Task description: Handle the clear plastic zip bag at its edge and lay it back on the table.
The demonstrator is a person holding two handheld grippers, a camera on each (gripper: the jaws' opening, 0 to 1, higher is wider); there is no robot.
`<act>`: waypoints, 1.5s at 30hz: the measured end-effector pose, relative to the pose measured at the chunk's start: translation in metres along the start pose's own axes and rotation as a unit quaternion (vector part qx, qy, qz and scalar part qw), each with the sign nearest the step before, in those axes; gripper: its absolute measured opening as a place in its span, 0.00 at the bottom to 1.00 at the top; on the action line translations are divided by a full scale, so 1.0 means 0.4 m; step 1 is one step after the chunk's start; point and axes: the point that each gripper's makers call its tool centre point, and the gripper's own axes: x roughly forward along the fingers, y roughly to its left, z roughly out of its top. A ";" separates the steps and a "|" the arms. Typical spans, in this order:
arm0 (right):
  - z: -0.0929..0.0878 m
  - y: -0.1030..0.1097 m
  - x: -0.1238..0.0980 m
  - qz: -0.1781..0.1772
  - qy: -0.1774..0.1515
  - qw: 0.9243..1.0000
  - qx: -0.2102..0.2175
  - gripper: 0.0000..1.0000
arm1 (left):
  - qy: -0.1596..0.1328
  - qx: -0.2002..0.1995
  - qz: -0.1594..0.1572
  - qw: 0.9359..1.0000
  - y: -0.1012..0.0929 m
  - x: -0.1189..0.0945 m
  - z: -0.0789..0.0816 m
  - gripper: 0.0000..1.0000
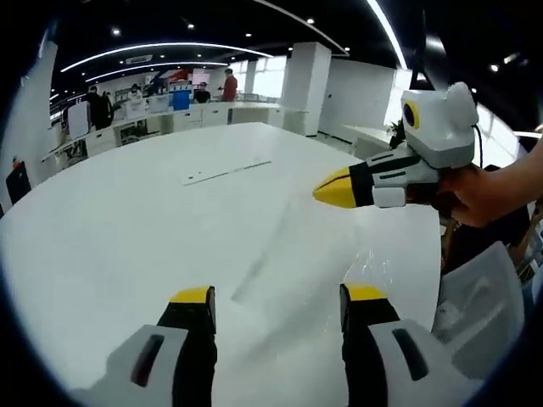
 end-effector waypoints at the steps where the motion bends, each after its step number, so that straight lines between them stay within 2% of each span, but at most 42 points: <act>1: -0.001 0.001 0.000 0.001 0.000 1.000 -0.001 0.00 | 0.002 0.003 0.000 1.000 0.000 -0.001 -0.003 0.52; 5: -0.006 0.014 -0.013 0.002 -0.003 1.000 -0.005 0.00 | 0.010 0.011 -0.008 1.000 -0.013 -0.015 -0.011 0.39; 13: -0.002 0.017 -0.020 0.006 -0.006 1.000 -0.011 0.00 | 0.023 0.027 -0.024 0.999 -0.034 -0.025 -0.021 0.23; 16: 0.002 0.022 -0.029 0.006 -0.007 1.000 -0.012 0.00 | 0.032 0.025 -0.046 0.998 -0.059 -0.032 -0.030 0.09; 18: 0.003 0.025 -0.032 0.006 -0.008 1.000 -0.014 0.00 | 0.036 0.029 -0.054 0.997 -0.072 -0.037 -0.035 0.05; 21: 0.005 0.025 -0.034 0.005 -0.011 1.000 -0.011 0.00 | 0.045 0.043 -0.057 0.996 -0.074 -0.039 -0.043 0.05; 24: 0.001 0.027 -0.034 0.005 -0.012 1.000 -0.009 0.00 | 0.055 0.051 -0.066 0.995 -0.095 -0.042 -0.056 0.06; 27: 0.000 0.031 -0.037 0.005 -0.013 1.000 -0.008 0.00 | 0.061 0.054 -0.068 0.994 -0.108 -0.045 -0.061 0.01; 31: 0.002 0.034 -0.039 0.005 -0.016 1.000 -0.007 0.00 | 0.063 0.063 -0.064 0.994 -0.104 -0.049 -0.062 0.00; 34: 0.007 0.037 -0.046 0.008 -0.019 1.000 -0.007 0.00 | 0.061 0.077 -0.047 0.994 -0.085 -0.053 -0.055 0.00; 40: 0.027 0.029 -0.049 0.010 -0.033 0.999 -0.001 0.00 | 0.049 0.098 -0.012 0.994 -0.034 -0.060 -0.013 0.00; 45: 0.054 0.009 -0.040 0.007 -0.043 0.999 -0.001 0.00 | 0.026 0.110 0.016 0.993 0.009 -0.077 0.060 0.00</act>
